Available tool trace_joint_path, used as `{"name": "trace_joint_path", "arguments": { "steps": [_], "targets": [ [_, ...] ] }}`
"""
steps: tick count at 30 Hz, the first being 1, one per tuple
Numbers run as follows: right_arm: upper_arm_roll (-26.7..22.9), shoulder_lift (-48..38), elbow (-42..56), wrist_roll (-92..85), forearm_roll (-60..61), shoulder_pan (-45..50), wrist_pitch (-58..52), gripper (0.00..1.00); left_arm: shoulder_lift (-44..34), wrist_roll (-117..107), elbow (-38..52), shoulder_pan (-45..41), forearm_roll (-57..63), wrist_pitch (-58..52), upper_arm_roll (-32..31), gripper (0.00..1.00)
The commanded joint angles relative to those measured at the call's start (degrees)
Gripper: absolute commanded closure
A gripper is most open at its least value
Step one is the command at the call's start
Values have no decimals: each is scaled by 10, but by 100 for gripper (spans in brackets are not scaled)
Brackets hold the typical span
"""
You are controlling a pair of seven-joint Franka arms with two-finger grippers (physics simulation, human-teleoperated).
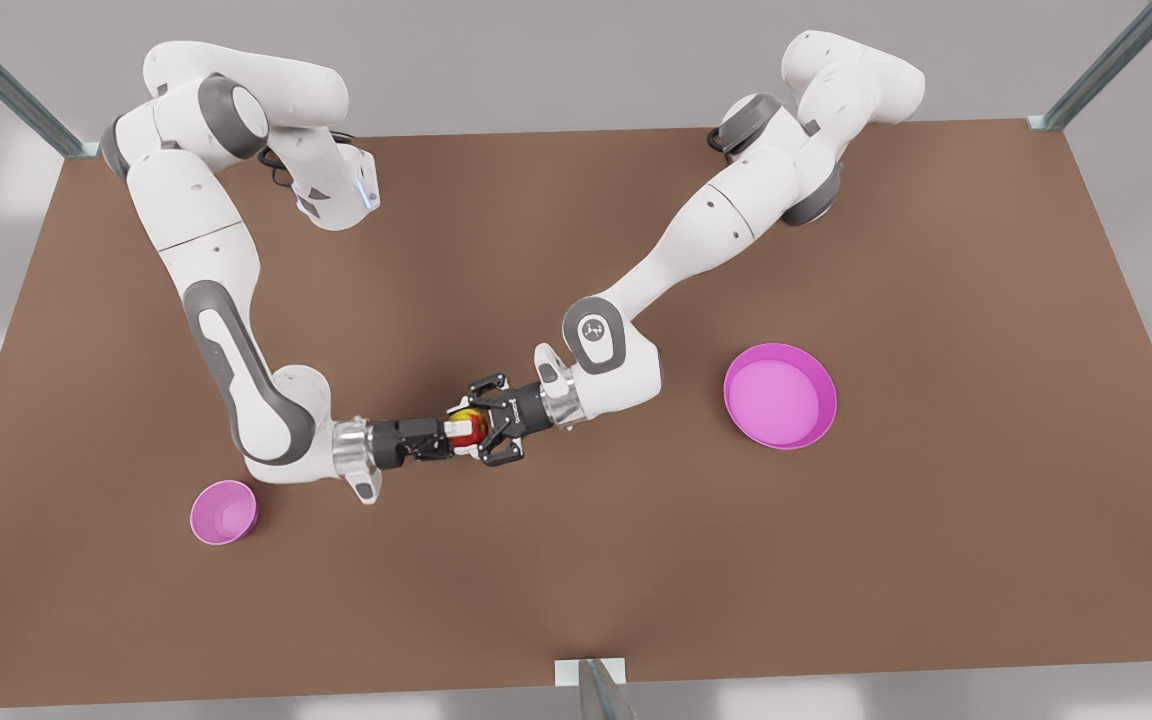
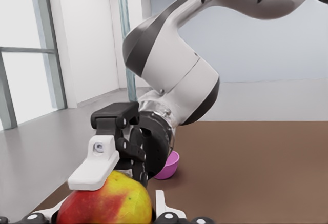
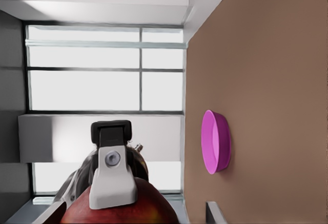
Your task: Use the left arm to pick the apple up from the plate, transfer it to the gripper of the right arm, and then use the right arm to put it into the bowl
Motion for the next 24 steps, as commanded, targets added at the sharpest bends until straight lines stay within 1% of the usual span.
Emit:
{"name": "trace_joint_path", "arguments": {
  "steps": [1, 4, 7, 9, 11, 12, 13, 16, 17, 20, 22, 24],
  "targets": [
    [10, -3, -6, -51, 0, -8, -2, 0, -1, -3, 0, 0, 5, -10, 0, 54],
    [41, -6, -10, -51, 0, -34, -2, 0, -1, -3, 0, 0, 5, -10, 2, 54],
    [43, -10, -21, -51, 0, -37, -2, 1, -1, -3, 0, 0, 5, -10, 2, 54],
    [43, -9, -21, -52, 0, -36, -1, 8, 0, -3, -1, 0, 5, -10, 3, 54],
    [43, -9, -21, -52, 0, -35, 2, 22, 0, -3, -1, 0, 5, -10, 3, 54],
    [43, -9, -20, -52, 0, -35, 3, 26, -1, -3, 0, 0, 5, -10, 3, 54],
    [43, -9, -20, -52, 0, -34, 3, 28, 0, -3, 0, 0, 5, -10, 3, 54],
    [43, -9, -19, -52, 0, -34, 3, 29, 0, -2, -1, -1, 5, -10, 3, 54],
    [43, -9, -19, -52, 0, -34, 3, 29, 0, -3, -1, -1, 5, -9, 3, 47],
    [43, -9, -18, -52, 0, -35, 3, 33, -1, -3, -1, -4, 6, -2, 3, 40],
    [43, -9, -17, -51, 0, -36, 3, 33, -1, -3, -1, -4, 6, -1, 3, 40],
    [43, -9, -16, -50, 0, -35, 3, 33, -1, -4, -1, -4, 6, 0, 4, 37]
  ]
}}
